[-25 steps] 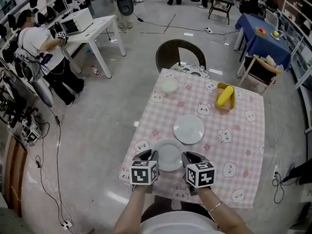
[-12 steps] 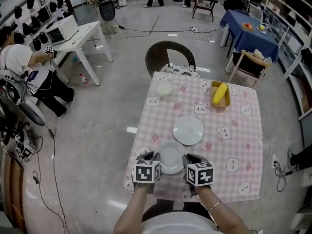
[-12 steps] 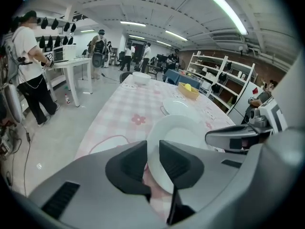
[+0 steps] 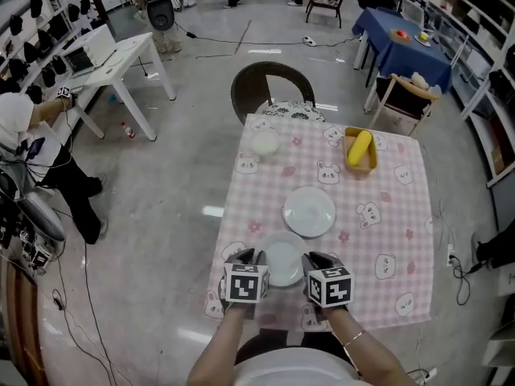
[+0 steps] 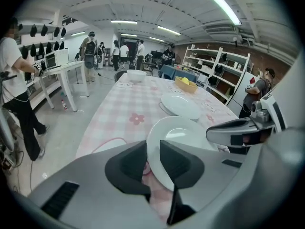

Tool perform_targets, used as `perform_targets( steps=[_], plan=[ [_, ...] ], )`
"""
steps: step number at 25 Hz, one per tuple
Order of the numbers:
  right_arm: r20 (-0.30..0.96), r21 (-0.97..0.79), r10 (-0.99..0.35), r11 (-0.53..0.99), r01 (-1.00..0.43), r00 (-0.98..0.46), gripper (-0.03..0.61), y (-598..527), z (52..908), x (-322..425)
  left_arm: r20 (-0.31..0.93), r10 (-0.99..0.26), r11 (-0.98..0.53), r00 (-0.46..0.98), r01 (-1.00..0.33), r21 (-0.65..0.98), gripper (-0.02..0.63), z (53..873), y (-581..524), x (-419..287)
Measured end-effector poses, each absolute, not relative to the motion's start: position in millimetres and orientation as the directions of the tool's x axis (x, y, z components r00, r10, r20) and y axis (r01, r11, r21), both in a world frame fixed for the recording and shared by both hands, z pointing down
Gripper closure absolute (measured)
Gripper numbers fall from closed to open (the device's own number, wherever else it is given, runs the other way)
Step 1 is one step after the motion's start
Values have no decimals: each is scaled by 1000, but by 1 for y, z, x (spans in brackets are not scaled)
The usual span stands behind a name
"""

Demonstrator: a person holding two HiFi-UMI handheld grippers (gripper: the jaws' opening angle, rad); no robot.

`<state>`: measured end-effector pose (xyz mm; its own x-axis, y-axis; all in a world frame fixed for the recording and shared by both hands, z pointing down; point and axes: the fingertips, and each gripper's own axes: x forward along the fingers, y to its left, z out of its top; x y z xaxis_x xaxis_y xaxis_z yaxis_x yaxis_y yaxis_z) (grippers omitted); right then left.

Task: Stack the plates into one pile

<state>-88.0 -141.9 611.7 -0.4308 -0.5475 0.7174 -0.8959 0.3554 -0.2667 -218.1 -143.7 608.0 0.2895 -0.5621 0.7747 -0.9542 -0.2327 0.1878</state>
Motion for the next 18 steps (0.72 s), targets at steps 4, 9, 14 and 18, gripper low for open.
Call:
perform_targets(
  steps=[4, 9, 14, 18],
  plan=[
    [704, -286, -559, 343, -895, -439, 512, -142, 610, -87, 769, -563, -241, 303, -950, 198, 514, 607, -144, -218],
    [694, -291, -573, 330, -898, -436, 512, -141, 609, -88, 761, -568, -244, 313, -947, 207, 514, 606, -142, -219],
    [672, -296, -607, 303, -906, -424, 523, -142, 606, -79, 731, -595, -276, 334, -939, 205, 497, 600, -149, -221],
    [628, -297, -664, 278, -914, -406, 519, -148, 592, -71, 701, -630, -285, 335, -939, 192, 497, 584, -158, -223]
  ],
)
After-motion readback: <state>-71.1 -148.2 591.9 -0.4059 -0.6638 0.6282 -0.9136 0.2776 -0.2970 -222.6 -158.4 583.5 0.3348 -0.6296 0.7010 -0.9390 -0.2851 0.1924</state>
